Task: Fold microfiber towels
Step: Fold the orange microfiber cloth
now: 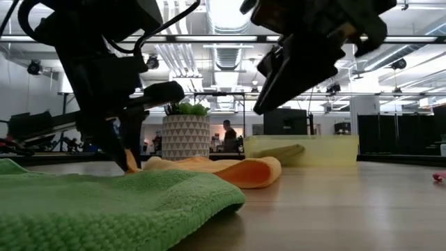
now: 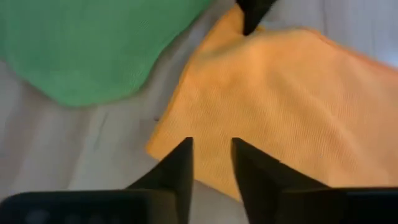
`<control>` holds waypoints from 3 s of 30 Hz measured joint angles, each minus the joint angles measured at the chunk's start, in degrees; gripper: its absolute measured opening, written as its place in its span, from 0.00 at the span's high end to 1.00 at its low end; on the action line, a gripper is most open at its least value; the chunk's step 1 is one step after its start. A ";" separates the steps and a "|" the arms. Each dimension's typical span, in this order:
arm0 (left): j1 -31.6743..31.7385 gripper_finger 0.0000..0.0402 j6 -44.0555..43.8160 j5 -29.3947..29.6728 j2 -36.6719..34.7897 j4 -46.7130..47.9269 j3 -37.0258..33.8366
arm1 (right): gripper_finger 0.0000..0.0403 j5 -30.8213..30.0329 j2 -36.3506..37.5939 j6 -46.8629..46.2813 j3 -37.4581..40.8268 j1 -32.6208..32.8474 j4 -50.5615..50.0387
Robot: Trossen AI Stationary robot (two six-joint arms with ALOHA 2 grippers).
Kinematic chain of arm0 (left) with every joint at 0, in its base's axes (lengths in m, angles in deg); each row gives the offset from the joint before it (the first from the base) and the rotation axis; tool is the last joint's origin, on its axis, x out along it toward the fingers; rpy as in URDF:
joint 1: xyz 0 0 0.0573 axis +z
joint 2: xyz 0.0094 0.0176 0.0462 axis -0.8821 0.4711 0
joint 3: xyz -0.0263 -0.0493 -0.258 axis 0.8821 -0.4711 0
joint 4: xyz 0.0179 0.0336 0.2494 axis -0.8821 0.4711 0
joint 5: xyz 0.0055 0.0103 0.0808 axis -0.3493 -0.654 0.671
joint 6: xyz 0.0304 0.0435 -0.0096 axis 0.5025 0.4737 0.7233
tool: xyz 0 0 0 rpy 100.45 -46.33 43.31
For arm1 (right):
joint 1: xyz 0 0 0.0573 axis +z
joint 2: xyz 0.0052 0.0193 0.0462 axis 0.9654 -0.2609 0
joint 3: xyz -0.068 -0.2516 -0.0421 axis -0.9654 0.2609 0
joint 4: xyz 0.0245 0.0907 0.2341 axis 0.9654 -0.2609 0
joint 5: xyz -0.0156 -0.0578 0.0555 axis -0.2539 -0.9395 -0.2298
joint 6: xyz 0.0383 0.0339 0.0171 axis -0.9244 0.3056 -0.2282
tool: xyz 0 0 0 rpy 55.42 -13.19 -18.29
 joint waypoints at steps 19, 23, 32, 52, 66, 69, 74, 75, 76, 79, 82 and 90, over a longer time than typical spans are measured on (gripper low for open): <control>0.08 1.00 -13.21 -0.14 -0.16 0.17 0.00 | 0.64 -6.33 -12.75 23.18 -2.43 2.18 1.02; 0.22 1.00 -13.19 -3.37 -1.73 0.40 -0.13 | 0.84 -7.38 -12.31 17.29 -2.70 2.04 0.08; 4.38 1.00 -11.72 -26.33 -8.82 -0.82 -1.29 | 0.98 4.83 -7.63 3.69 -2.65 2.19 -1.60; 14.55 1.00 -22.91 -55.34 -14.80 -10.19 -4.17 | 0.98 14.84 3.17 -13.96 2.01 0.08 1.23; 21.98 1.00 -24.77 -45.24 -14.80 -13.13 -4.74 | 0.98 4.14 10.11 -28.56 13.50 -1.48 3.65; 22.72 1.00 -24.92 -44.98 -14.80 -13.11 -4.72 | 0.98 4.00 10.50 -28.71 13.84 -2.08 4.02; 22.80 1.00 -25.11 -44.92 -14.80 -13.09 -4.72 | 0.98 4.02 10.52 -28.71 13.89 -3.62 4.01; 22.82 1.00 -25.14 -44.82 -14.80 -13.08 -4.72 | 0.98 4.02 10.52 -28.75 13.89 -4.00 4.07; 22.82 1.00 -25.14 -44.53 -14.80 -13.08 -4.72 | 0.98 4.02 10.52 -28.88 13.91 -4.40 4.04; 22.91 1.00 -25.01 -41.66 -14.80 -13.09 -4.72 | 0.98 4.00 10.89 -28.91 14.06 -5.68 4.01; 23.06 1.00 -24.92 -38.51 -14.80 -13.14 -4.72 | 0.98 4.01 11.18 -29.73 14.52 -7.10 4.06; 25.09 1.00 -25.59 -35.98 -14.80 -13.38 -4.94 | 0.98 3.95 11.22 -32.10 16.16 -10.47 3.97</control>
